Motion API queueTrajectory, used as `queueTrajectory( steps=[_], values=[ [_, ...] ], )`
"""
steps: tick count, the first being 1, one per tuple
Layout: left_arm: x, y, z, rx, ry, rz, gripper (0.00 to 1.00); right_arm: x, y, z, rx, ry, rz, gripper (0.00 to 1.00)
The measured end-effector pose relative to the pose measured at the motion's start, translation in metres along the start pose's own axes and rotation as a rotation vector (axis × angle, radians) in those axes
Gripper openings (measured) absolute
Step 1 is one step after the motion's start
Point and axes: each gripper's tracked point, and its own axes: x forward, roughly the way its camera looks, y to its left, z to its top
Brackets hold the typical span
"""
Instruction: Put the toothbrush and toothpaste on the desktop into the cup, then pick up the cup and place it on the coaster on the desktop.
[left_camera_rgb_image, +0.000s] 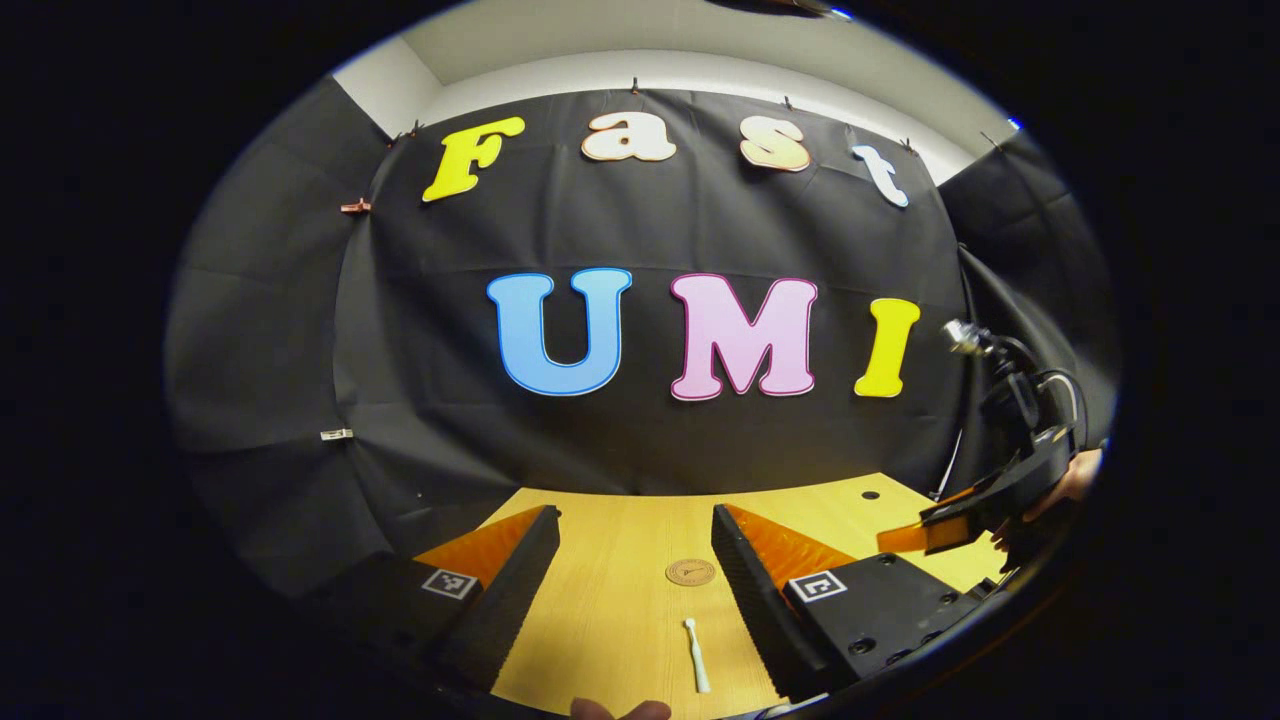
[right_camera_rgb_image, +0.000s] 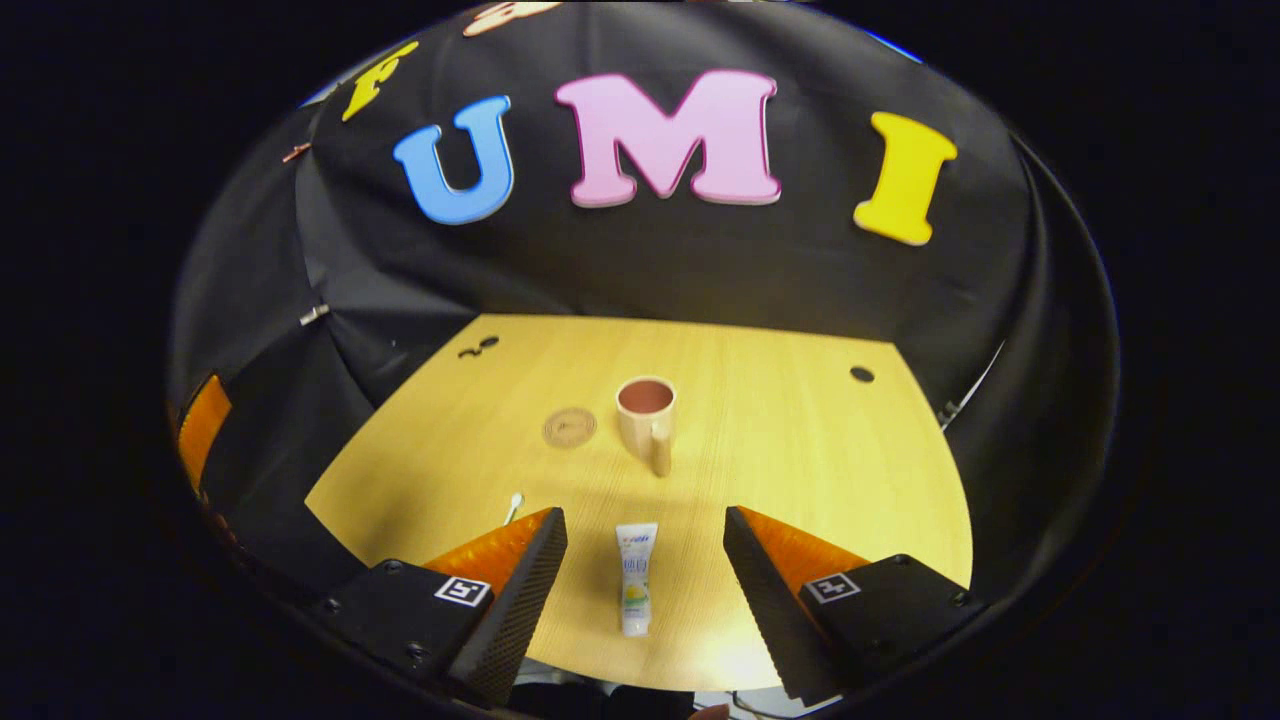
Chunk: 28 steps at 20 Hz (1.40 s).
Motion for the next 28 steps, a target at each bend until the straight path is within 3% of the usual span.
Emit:
queueTrajectory(
  steps=[9,14,19,22,25,28],
  values=[
    [0.000,0.001,-0.025,-0.011,0.059,0.021,0.97,0.103,-0.004,-0.092,-0.099,0.466,-0.019,0.98],
    [0.020,-0.013,-0.096,0.006,0.266,-0.016,0.97,0.143,-0.004,-0.121,-0.077,0.600,-0.047,0.95],
    [0.055,-0.047,-0.181,-0.089,0.504,-0.101,0.97,0.157,-0.001,-0.141,-0.099,0.666,-0.046,0.80],
    [0.076,-0.062,-0.234,-0.184,0.691,-0.119,0.98,0.162,0.002,-0.145,-0.058,0.686,-0.047,0.47],
    [0.081,-0.070,-0.277,-0.210,0.846,-0.112,0.96,0.165,0.002,-0.145,-0.064,0.681,-0.028,0.35],
    [0.091,-0.076,-0.308,-0.182,0.951,-0.106,0.96,0.166,0.002,-0.147,-0.038,0.682,-0.015,0.40]
  ],
)
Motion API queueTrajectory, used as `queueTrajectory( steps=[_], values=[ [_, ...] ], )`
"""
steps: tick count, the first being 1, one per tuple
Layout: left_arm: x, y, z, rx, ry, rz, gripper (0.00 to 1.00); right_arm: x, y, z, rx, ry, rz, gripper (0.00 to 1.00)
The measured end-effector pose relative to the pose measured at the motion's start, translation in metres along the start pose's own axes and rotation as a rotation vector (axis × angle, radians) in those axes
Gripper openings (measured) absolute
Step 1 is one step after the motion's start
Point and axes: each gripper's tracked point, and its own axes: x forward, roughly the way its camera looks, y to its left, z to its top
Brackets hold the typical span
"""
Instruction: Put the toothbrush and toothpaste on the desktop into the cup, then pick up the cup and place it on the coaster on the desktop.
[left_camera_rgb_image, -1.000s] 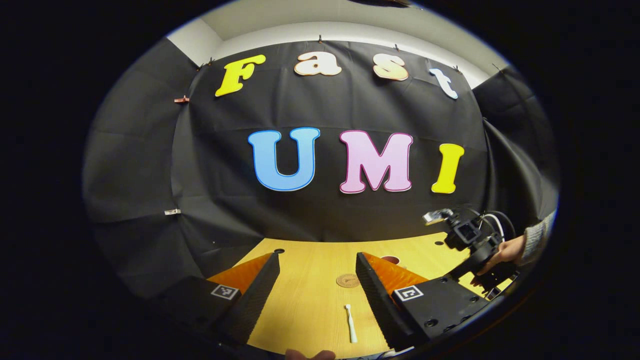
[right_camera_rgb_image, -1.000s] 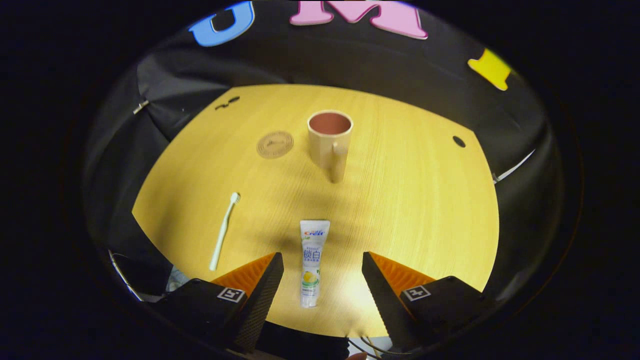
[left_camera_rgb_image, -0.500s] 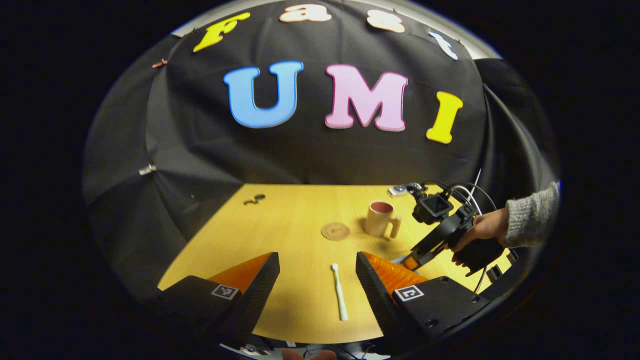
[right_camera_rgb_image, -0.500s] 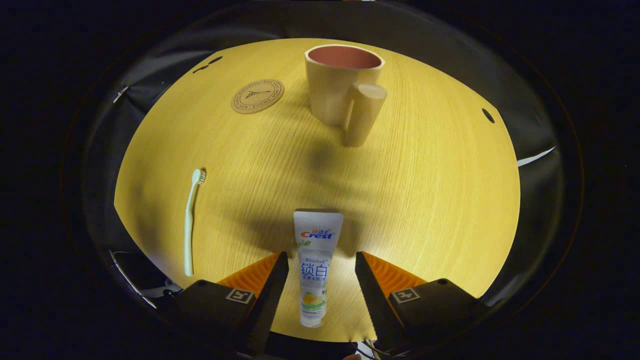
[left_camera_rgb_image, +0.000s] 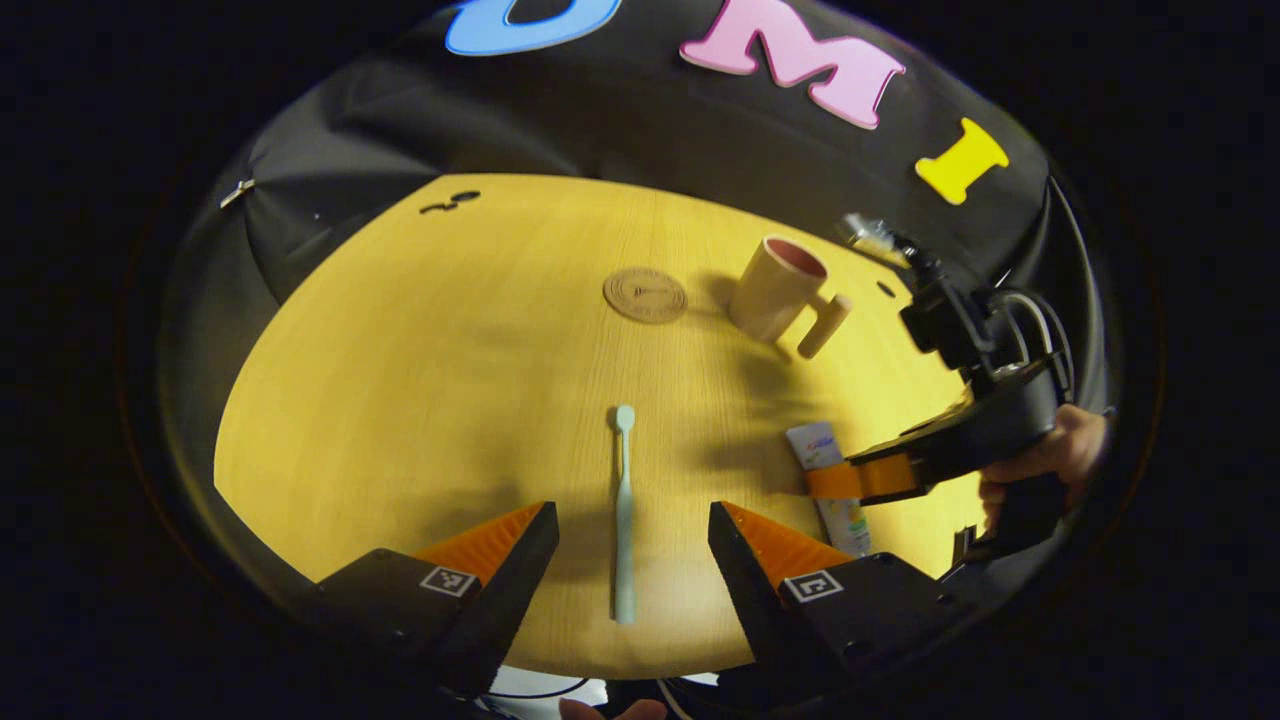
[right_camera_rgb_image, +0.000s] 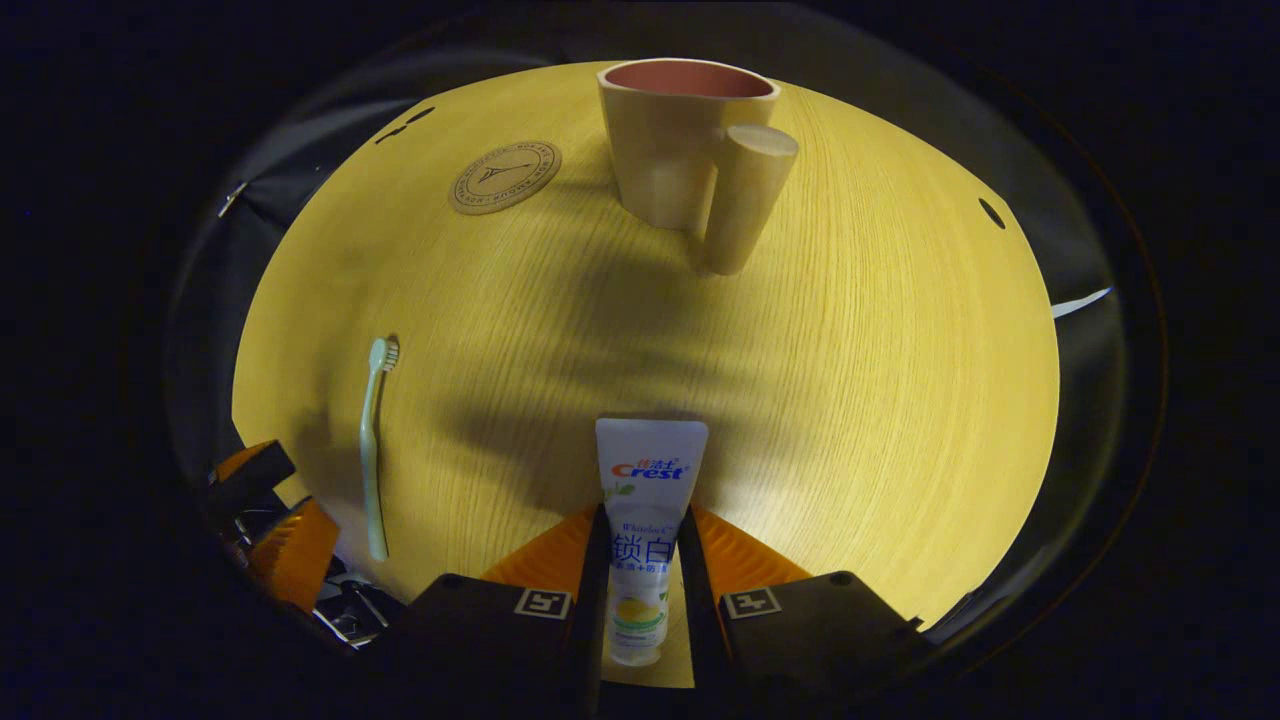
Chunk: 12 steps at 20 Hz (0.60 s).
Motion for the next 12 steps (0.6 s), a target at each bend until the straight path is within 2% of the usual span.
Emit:
queueTrajectory(
  steps=[1,2,4,12],
  values=[
    [0.008,-0.002,-0.002,0.005,0.027,0.010,0.96,0.002,0.000,-0.002,0.008,0.011,0.010,0.40],
    [0.014,-0.004,-0.001,0.006,0.051,0.015,0.96,0.001,-0.001,-0.002,0.018,0.018,0.019,0.46],
    [0.023,-0.002,-0.003,0.017,0.080,0.034,0.96,0.001,-0.002,0.000,0.033,0.018,0.036,0.37],
    [0.046,0.012,-0.010,0.083,0.194,0.138,0.94,0.002,-0.002,0.000,0.055,0.038,0.074,0.37]
  ],
)
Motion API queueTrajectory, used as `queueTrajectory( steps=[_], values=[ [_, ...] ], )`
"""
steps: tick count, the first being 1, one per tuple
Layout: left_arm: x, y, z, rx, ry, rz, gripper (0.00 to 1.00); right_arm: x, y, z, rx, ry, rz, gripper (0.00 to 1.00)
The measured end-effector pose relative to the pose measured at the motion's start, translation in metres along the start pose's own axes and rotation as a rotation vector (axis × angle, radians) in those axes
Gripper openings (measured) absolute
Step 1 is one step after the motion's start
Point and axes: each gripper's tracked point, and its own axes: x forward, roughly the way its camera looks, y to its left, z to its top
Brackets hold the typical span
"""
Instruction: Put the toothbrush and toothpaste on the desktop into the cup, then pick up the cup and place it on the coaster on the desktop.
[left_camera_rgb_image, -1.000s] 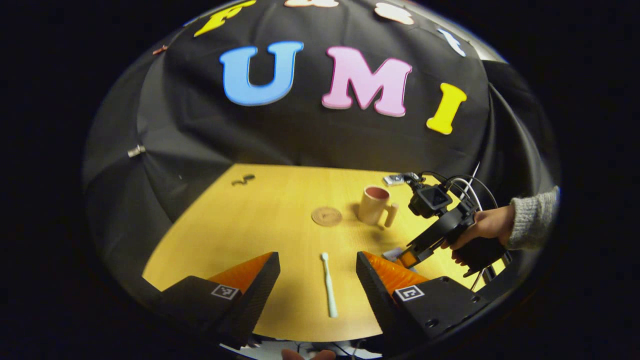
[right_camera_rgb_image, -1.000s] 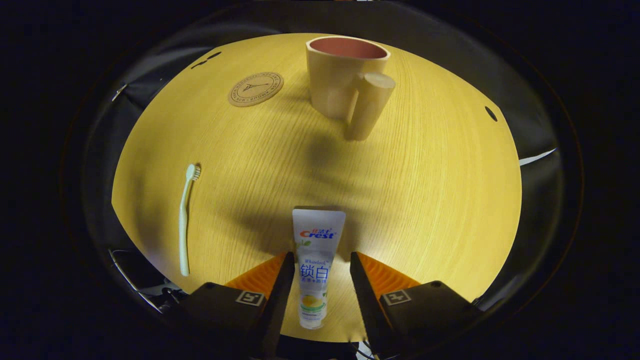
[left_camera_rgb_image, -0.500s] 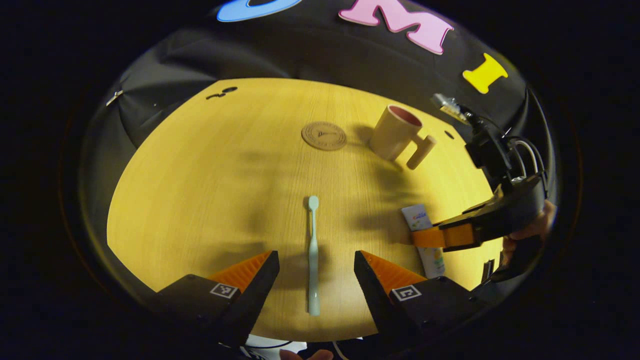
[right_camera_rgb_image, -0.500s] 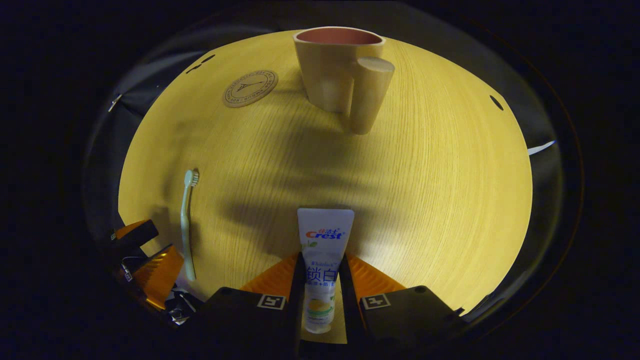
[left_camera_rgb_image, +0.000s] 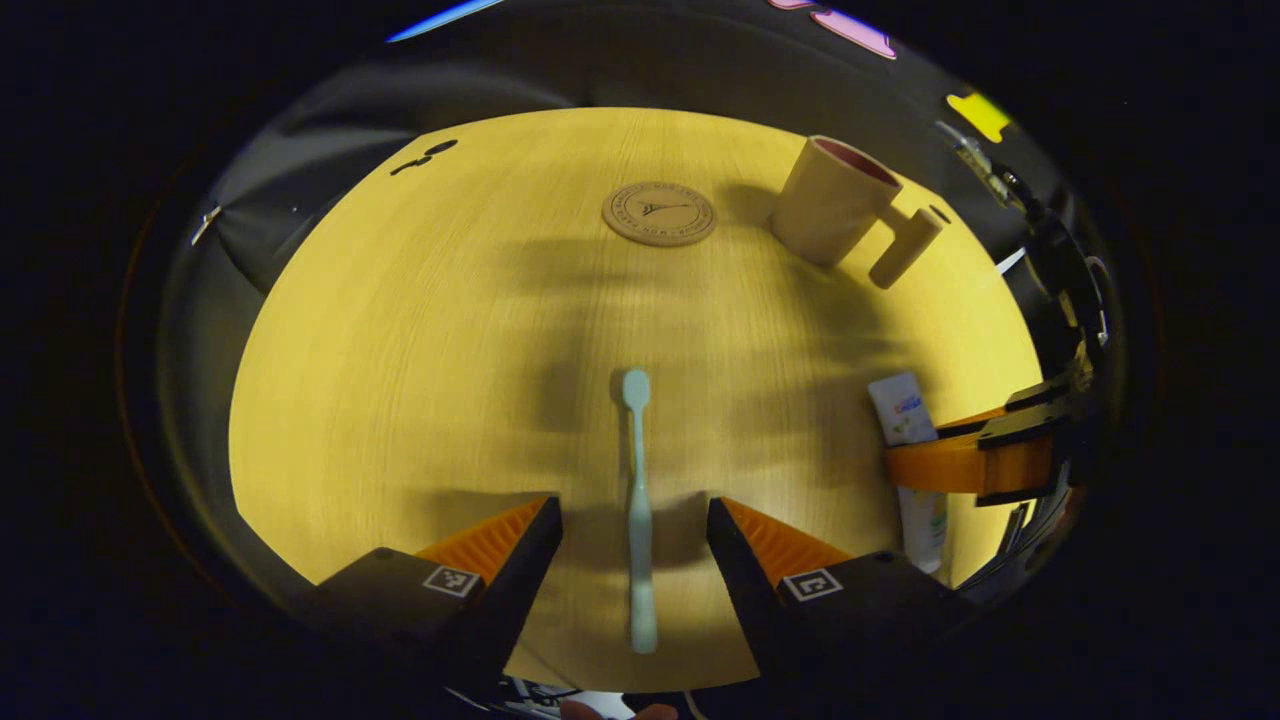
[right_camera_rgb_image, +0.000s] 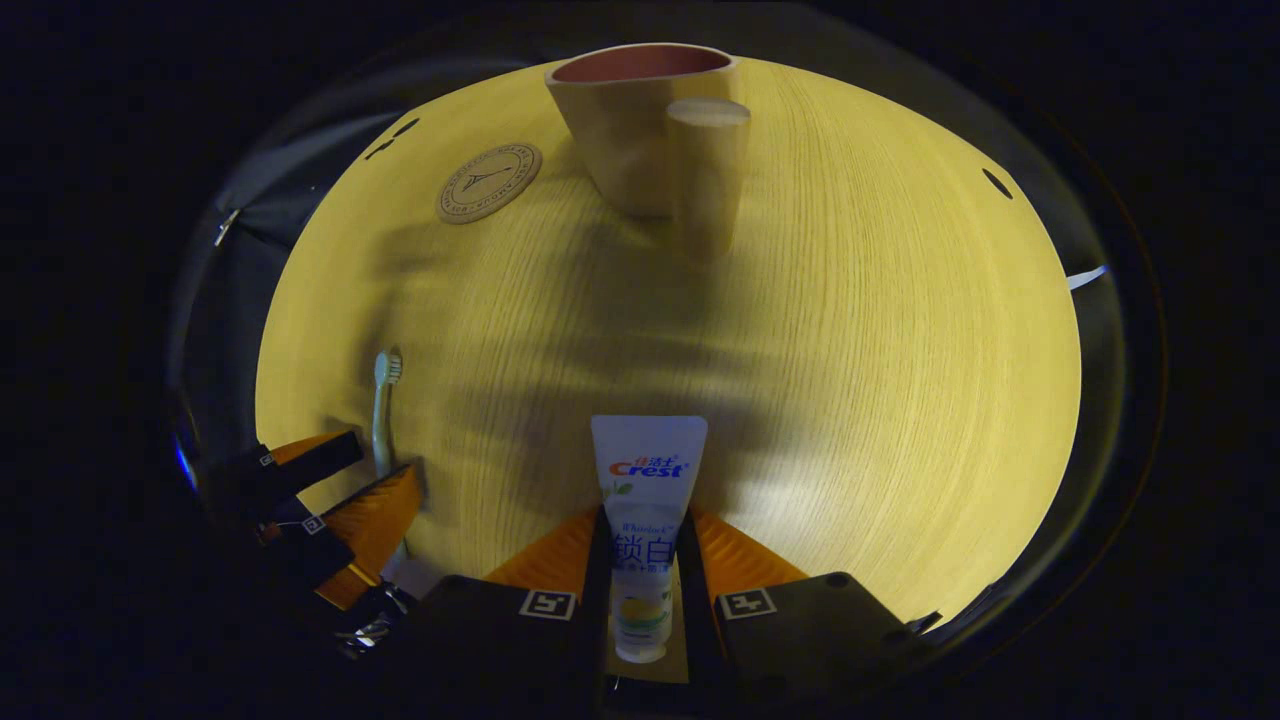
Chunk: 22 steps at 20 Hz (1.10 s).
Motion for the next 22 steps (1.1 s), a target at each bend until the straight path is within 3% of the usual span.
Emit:
queueTrajectory(
  steps=[4,7,8,9,10,13,14,15,22],
  values=[
    [0.003,-0.003,-0.001,0.007,0.037,0.021,0.92,0.000,0.000,0.000,-0.001,0.001,0.001,0.37],
    [0.002,-0.008,-0.005,-0.006,0.073,0.028,0.41,0.000,0.000,0.000,-0.003,0.012,0.005,0.37],
    [-0.001,-0.009,-0.004,-0.005,0.083,0.027,0.34,0.000,0.000,0.000,0.003,0.012,0.003,0.42],
    [0.002,-0.009,-0.006,0.001,0.092,0.020,0.17,0.000,-0.001,0.001,0.012,0.011,0.001,0.31],
    [0.002,-0.008,-0.005,0.007,0.087,0.012,0.16,0.001,0.000,0.001,0.022,0.005,0.001,0.38],
    [0.001,-0.008,-0.002,-0.008,0.067,-0.017,0.07,-0.001,0.000,0.003,0.039,-0.022,0.011,0.26],
    [0.001,-0.008,-0.002,-0.022,0.059,-0.028,0.12,0.000,0.000,0.002,0.046,-0.032,0.014,0.27],
    [0.000,-0.008,-0.003,-0.038,0.051,-0.042,0.06,-0.001,-0.001,0.002,0.060,-0.050,0.015,0.27],
    [-0.026,-0.007,0.002,-0.069,-0.072,-0.113,0.06,-0.019,-0.001,-0.014,0.078,-0.223,0.048,0.27]
  ],
)
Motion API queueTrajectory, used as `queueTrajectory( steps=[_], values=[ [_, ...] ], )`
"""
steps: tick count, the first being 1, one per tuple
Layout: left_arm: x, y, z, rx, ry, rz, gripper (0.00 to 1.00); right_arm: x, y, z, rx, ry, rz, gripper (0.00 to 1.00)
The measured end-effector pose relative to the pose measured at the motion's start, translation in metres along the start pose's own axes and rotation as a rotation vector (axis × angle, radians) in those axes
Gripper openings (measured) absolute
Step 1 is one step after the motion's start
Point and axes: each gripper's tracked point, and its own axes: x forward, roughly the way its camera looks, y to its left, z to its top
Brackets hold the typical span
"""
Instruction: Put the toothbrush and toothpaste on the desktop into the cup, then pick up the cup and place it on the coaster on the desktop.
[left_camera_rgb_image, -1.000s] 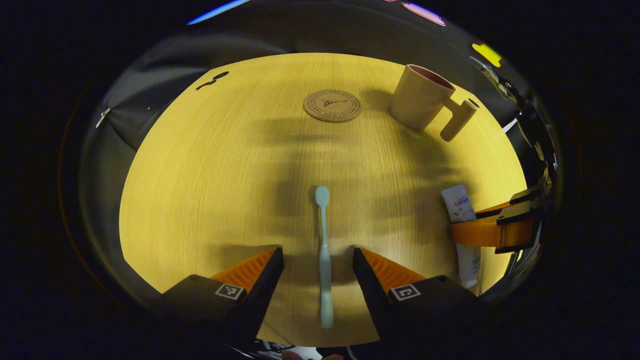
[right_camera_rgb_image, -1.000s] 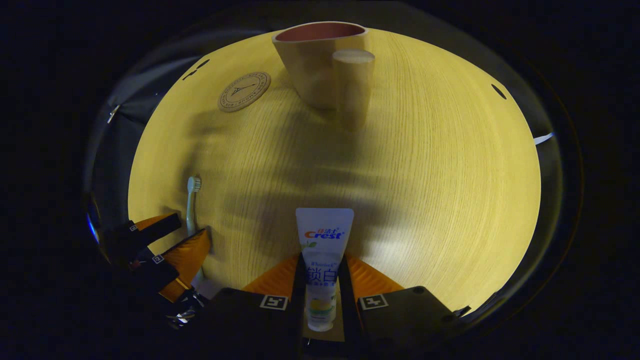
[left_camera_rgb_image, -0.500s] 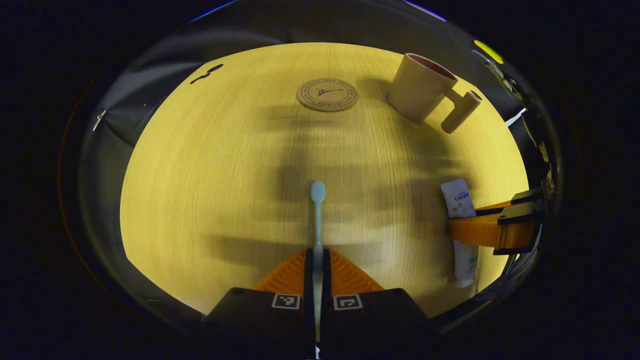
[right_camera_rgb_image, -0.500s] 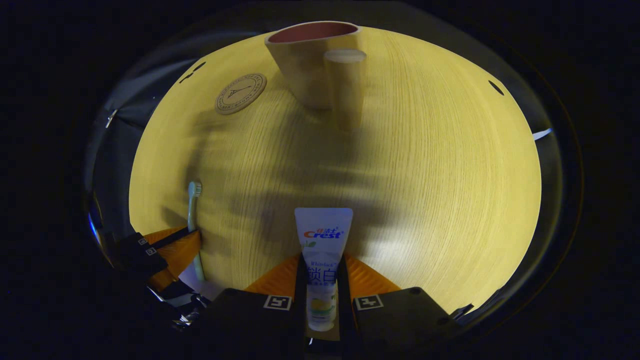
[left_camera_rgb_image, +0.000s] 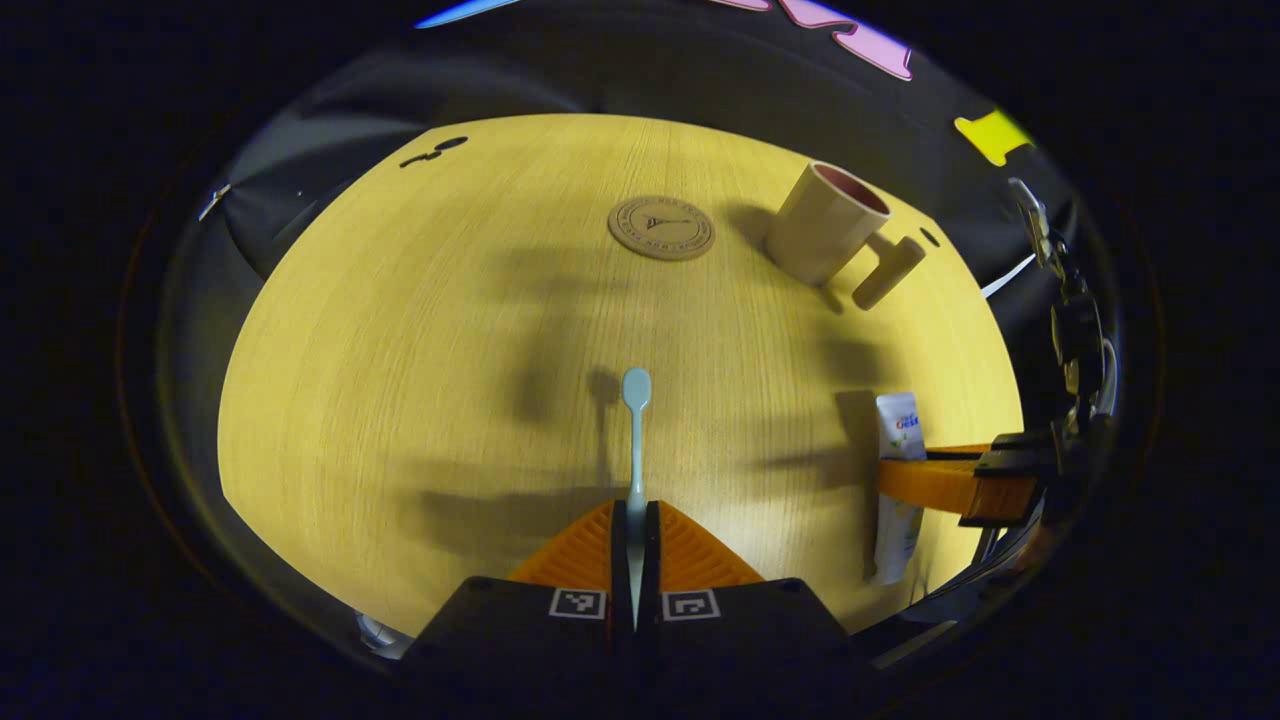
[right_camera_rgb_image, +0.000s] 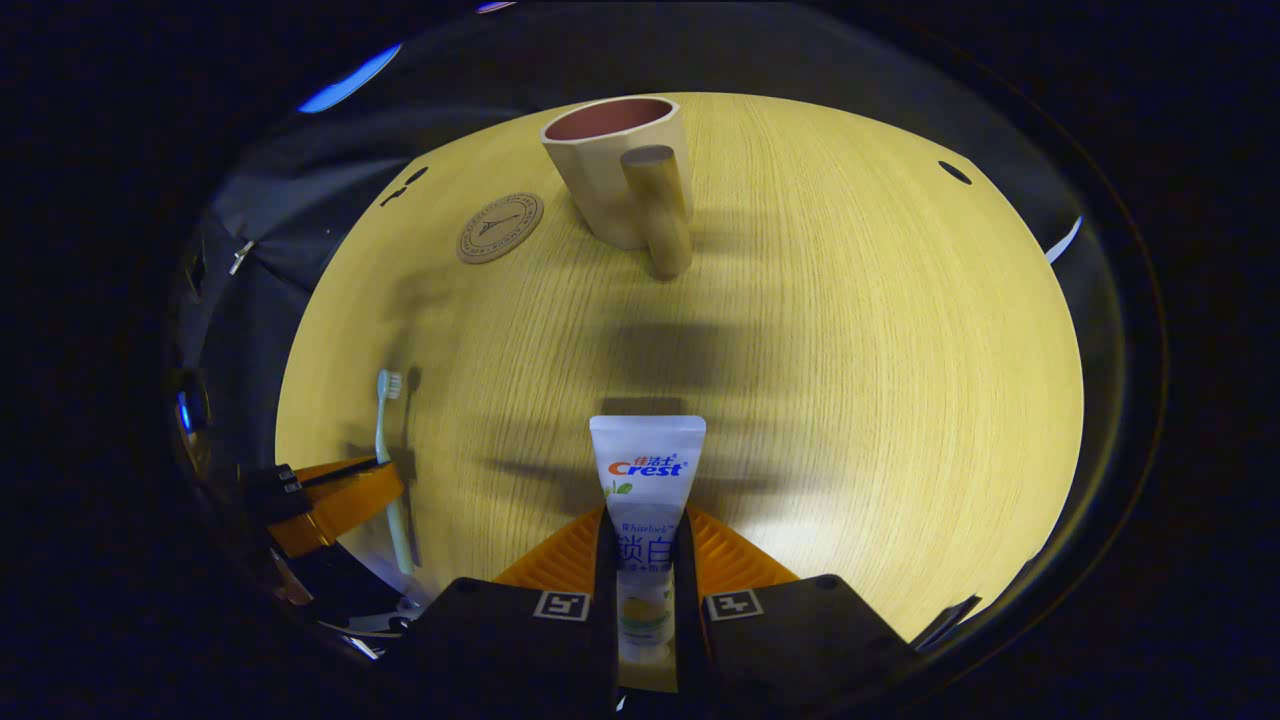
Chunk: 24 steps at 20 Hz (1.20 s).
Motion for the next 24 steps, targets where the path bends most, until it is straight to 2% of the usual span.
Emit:
queueTrajectory(
  steps=[3,8,12,15,18,24],
  values=[
    [-0.014,-0.002,0.005,0.000,-0.086,-0.037,0.07,-0.012,0.002,-0.005,0.017,-0.103,0.019,0.27],
    [-0.041,-0.005,0.013,0.018,-0.226,-0.092,0.06,-0.051,0.024,0.008,-0.006,-0.373,0.097,0.27],
    [-0.059,-0.007,0.031,0.043,-0.374,-0.128,0.06,-0.067,0.026,0.019,-0.042,-0.551,0.098,0.27],
    [-0.069,-0.008,0.042,0.064,-0.455,-0.124,0.06,-0.079,0.032,0.023,-0.061,-0.633,0.081,0.27],
    [-0.089,-0.022,0.051,0.042,-0.502,-0.178,0.06,-0.099,0.030,0.034,-0.053,-0.694,0.078,0.27],
    [-0.137,-0.044,0.090,0.024,-0.633,-0.240,0.06,-0.173,0.032,0.100,-0.049,-0.836,0.108,0.27]
  ],
)
